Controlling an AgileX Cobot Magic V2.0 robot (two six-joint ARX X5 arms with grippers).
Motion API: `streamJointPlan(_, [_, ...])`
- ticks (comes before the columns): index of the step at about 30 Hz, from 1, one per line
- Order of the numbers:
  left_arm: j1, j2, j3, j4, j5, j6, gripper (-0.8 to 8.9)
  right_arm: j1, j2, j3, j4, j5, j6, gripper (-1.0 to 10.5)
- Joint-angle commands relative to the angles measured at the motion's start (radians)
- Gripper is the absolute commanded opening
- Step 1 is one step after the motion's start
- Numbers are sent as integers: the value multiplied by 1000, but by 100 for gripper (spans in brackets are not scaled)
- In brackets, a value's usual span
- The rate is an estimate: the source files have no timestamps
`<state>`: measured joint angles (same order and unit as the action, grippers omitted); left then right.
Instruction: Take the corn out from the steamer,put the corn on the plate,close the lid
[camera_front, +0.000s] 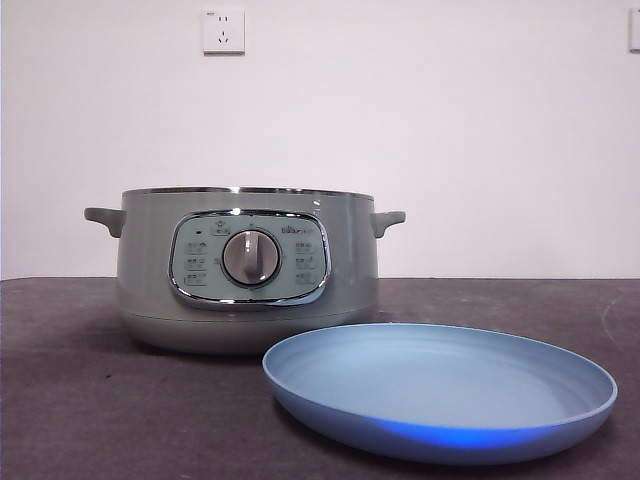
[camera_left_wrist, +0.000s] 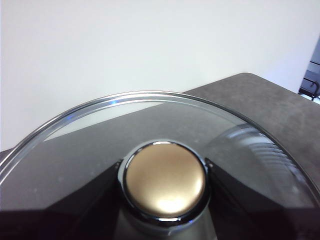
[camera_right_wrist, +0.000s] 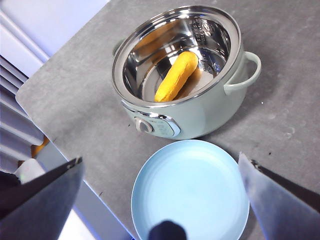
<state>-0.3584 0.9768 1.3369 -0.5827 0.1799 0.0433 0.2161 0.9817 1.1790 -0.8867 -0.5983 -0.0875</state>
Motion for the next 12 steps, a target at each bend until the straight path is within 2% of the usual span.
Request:
streamJointPlan(1, [0, -67, 3, 7, 4, 36, -6, 2, 14, 2, 27, 3, -6, 599])
streamJointPlan(7, [0, -235, -107, -47, -51, 8, -6, 2, 52, 2, 82, 2, 18, 598])
streamJointPlan(12, [0, -352, -206, -99, -53, -5, -6, 26, 103, 2, 181, 3, 79, 598])
